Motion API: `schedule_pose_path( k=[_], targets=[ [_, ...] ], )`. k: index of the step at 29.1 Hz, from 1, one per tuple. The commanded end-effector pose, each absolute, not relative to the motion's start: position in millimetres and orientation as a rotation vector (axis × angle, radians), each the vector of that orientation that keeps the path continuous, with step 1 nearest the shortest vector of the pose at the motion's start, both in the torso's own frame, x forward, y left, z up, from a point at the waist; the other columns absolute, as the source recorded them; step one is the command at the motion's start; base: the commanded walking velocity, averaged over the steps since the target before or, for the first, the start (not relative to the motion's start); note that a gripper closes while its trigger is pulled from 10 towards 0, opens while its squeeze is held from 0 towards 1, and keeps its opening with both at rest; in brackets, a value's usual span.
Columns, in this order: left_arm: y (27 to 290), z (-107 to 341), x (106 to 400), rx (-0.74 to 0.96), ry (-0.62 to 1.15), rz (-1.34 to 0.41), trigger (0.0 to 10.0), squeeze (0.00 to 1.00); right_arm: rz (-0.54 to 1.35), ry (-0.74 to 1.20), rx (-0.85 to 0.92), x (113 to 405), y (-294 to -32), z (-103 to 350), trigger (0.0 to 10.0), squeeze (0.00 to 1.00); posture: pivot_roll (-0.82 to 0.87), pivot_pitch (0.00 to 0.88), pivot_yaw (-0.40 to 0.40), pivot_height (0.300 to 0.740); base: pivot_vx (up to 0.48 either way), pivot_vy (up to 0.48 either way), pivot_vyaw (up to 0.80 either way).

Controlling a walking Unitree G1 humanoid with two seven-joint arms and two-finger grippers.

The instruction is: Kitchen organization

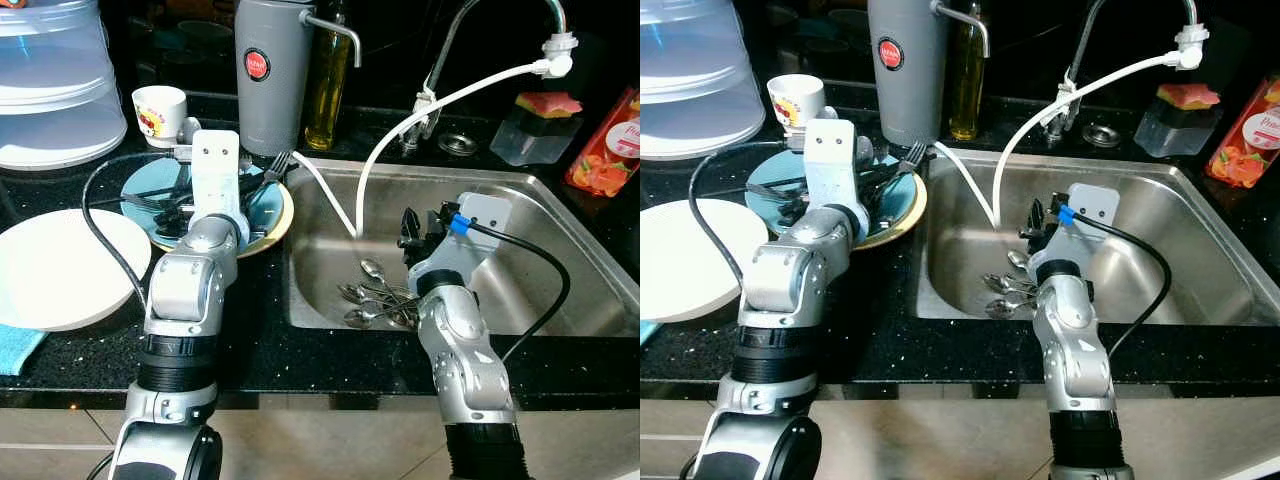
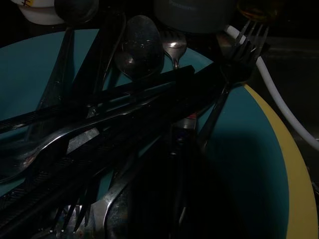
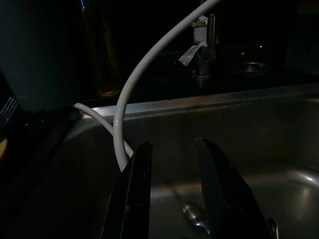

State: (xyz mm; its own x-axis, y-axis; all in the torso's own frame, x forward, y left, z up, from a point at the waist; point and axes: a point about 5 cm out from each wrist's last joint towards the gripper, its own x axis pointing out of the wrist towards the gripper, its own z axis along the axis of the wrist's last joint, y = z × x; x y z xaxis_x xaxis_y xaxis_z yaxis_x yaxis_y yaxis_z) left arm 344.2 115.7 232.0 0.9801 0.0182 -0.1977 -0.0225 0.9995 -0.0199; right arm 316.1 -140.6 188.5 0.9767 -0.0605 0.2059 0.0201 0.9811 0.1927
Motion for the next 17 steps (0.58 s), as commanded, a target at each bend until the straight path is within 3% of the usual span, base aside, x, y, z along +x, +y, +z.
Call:
schedule_pose_path(
  k=[1, 9, 10, 12, 13, 17],
  targets=[
    [110.8, 221.9, 343.1, -0.026, 0.251, 0.009, 0.0, 0.00, -0.050, -0.218, 0.191, 314.7, -142.6, 189.1, 10.0, 0.00, 0.20, 0.019, -0.091, 0.740, 0.000, 0.000, 0.00],
    [110.4, 234.9, 344.2, 0.001, 0.160, -0.005, 0.0, 0.00, -0.051, -0.216, 0.192, 314.5, -142.4, 189.0, 10.0, 0.00, 0.20, 0.024, -0.091, 0.740, 0.000, 0.000, 0.00],
    [108.3, 240.9, 343.7, 0.001, 0.126, -0.019, 10.0, 0.00, -0.051, -0.216, 0.192, 314.4, -142.5, 188.9, 10.0, 0.00, 0.20, 0.025, -0.092, 0.740, 0.000, 0.000, 0.00],
    [106.9, 244.8, 343.2, 0.000, 0.104, -0.027, 10.0, 0.00, -0.051, -0.215, 0.192, 314.4, -142.6, 188.8, 10.0, 0.00, 0.20, 0.025, -0.092, 0.740, 0.000, 0.000, 0.00],
    [105.3, 251.5, 341.6, -0.009, 0.074, -0.018, 10.0, 1.00, -0.051, -0.215, 0.192, 314.3, -142.6, 188.6, 10.0, 0.00, 0.21, 0.027, -0.091, 0.740, 0.000, 0.000, 0.00],
    [105.8, 251.0, 338.7, -0.038, 0.099, 0.018, 10.0, 1.00, -0.051, -0.214, 0.193, 314.1, -142.2, 188.4, 10.0, 0.00, 0.21, 0.028, -0.089, 0.740, 0.000, 0.000, 0.00]
  ],
)
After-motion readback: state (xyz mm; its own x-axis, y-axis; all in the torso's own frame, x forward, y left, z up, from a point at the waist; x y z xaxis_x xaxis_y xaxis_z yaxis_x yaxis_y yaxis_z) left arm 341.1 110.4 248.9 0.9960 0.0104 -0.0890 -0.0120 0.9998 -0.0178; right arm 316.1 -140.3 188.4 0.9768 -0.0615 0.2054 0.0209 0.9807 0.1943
